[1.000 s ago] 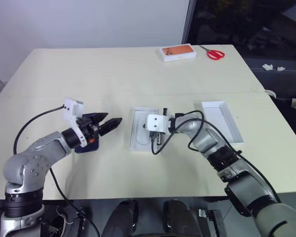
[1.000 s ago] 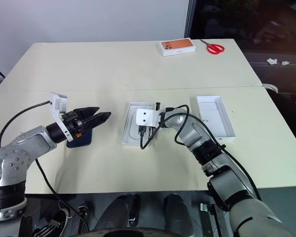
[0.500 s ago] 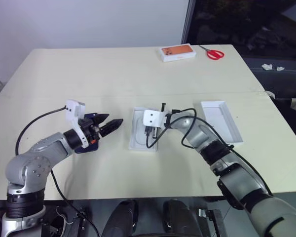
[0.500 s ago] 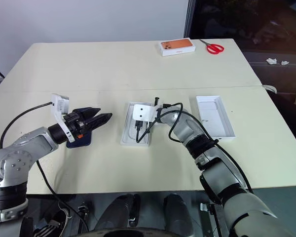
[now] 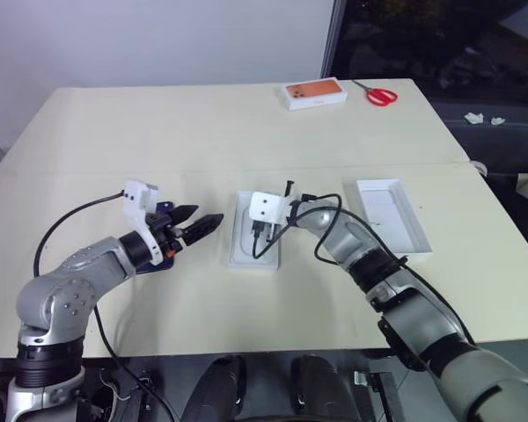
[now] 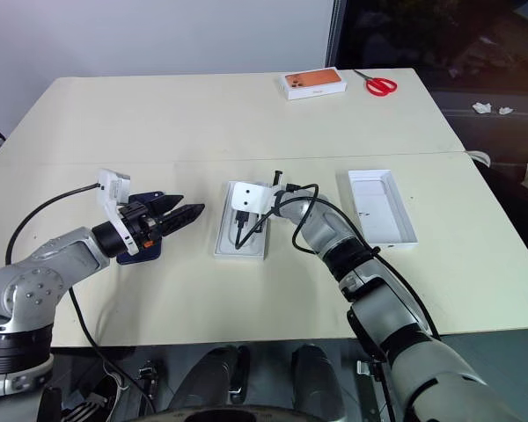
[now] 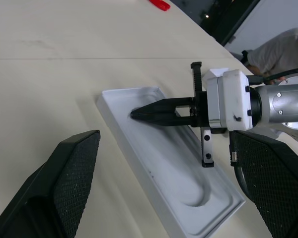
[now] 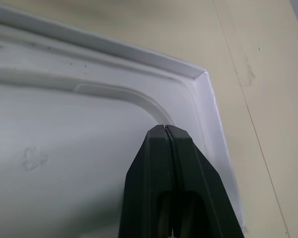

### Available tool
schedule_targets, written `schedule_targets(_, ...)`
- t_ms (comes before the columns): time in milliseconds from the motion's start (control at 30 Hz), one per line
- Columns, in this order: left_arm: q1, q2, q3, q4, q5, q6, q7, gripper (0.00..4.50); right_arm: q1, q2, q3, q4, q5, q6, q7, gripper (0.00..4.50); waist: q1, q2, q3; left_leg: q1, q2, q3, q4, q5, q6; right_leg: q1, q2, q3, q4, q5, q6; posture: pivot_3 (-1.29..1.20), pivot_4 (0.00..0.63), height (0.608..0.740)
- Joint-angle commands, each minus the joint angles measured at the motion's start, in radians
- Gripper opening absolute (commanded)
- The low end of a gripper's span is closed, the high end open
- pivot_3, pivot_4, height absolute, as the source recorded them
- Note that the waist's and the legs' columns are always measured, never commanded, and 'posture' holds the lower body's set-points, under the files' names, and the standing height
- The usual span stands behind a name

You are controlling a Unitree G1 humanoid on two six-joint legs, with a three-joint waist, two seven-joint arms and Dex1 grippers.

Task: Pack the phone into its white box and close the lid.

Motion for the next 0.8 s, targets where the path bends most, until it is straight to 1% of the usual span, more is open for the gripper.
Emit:
schedule_targets(33,-0.007,0.004,0.011,-0.048,-0.012,-0.008,-0.001,4.5,0.025,-0.011,-0.003,-0.047,0.015,-0.009,0.057,0.04,0.0,0.0,0.0,0.0,0.0,0.0,0.0,0.0,0.0,0.0,0.0,0.0,0.0,0.0,0.0,0.0,0.15,0.74)
schedule_targets(133,-0.002,0.01,0.011,-0.047,-0.009,-0.008,-0.006,4.5,0.039,-0.013,-0.013,-0.077,0.03,0.021,0.097,0.04,0.0,0.0,0.0,0.0,0.0,0.0,0.0,0.0,0.0,0.0,0.0,0.0,0.0,0.0,0.0,0.0,0.15,0.74)
schedule_targets(267,0.015,0.048,0.026,-0.033,0.004,-0.018,-0.046,4.5,0.073,-0.027,-0.076,-0.204,0.126,0.06,0.186,0.04,-0.001,0.0,0.0,0.0,0.0,0.0,-0.001,0.0,0.0,0.0,0.0,0.0,0.0,0.0,0.0,0.0,0.15,0.74)
schedule_targets(433,0.015,0.104,0.065,0.049,0.024,-0.01,-0.055,4.5,0.079,-0.061,-0.139,-0.306,0.208,0.133,0.249,0.04,0.001,0.001,0.0,0.0,0.0,0.0,-0.001,-0.001,0.001,-0.001,0.0,0.0,0.0,0.0,0.0,0.0,0.15,0.74)
schedule_targets(500,0.007,0.125,0.094,0.084,-0.002,0.018,-0.062,4.5,0.081,-0.064,-0.147,-0.348,0.231,0.153,0.27,0.04,-0.001,0.0,0.0,0.0,0.0,0.0,-0.001,-0.003,0.005,-0.001,0.0,0.0,0.0,0.0,0.0,0.0,0.15,0.74)
schedule_targets(600,0.009,0.158,0.135,0.13,-0.014,0.048,-0.075,4.5,0.082,-0.037,-0.141,-0.401,0.249,0.189,0.274,0.04,-0.002,0.001,0.0,0.0,0.001,0.0,-0.002,-0.003,0.005,-0.002,0.0,0.0,0.0,0.0,0.0,0.0,0.15,0.74)
schedule_targets(667,0.024,0.186,0.159,0.149,-0.023,0.056,-0.107,4.5,0.08,0.0,-0.12,-0.414,0.243,0.211,0.256,0.04,-0.003,0.0,0.0,0.0,0.001,0.0,-0.002,-0.003,0.005,-0.002,0.0,0.0,0.0,0.0,0.0,0.0,0.15,0.74)
schedule_targets(800,0.047,0.23,0.214,0.235,-0.021,0.094,-0.12,4.5,0.07,0.084,-0.078,-0.413,0.227,0.236,0.225,0.04,-0.003,0.001,0.001,0.0,0.001,0.0,-0.002,-0.003,0.005,-0.003,0.001,0.0,0.0,0.0,0.0,0.0,0.15,0.74)
